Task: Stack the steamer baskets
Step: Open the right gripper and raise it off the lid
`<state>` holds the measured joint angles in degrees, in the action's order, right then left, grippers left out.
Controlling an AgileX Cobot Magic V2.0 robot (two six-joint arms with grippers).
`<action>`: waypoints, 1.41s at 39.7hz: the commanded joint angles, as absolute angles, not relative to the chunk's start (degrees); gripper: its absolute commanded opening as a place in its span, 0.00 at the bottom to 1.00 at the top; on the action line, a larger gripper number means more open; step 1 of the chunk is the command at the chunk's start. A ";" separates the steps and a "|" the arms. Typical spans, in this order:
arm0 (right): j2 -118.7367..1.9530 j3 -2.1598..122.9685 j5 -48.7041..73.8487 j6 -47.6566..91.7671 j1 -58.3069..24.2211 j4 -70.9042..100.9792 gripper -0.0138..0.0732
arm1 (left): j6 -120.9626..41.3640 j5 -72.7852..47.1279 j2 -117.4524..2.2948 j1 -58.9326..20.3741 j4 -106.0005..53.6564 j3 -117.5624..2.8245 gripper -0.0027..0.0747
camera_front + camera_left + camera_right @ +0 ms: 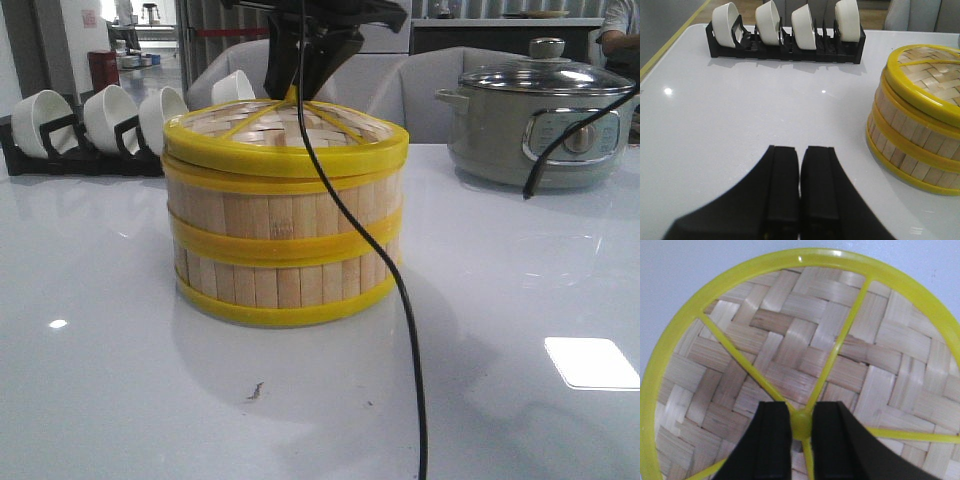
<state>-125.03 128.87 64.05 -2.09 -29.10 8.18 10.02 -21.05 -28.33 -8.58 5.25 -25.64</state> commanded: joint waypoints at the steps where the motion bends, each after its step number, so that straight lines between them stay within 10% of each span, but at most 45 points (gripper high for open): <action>1: -121.57 130.78 60.93 -1.72 -29.14 9.43 0.20 | 10.52 -16.26 -28.38 -8.98 4.91 -27.29 0.15; 50: -121.27 131.48 61.57 -0.90 -29.14 11.88 0.21 | 10.52 -16.26 -28.38 -8.98 4.91 -27.29 0.15; 56: -121.27 131.48 61.16 -0.78 -29.14 11.88 0.36 | 10.52 -16.26 -28.38 -8.98 4.91 -27.29 0.15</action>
<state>-125.15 129.45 64.60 -1.26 -29.10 9.58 10.11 -21.05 -28.33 -8.58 5.25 -25.64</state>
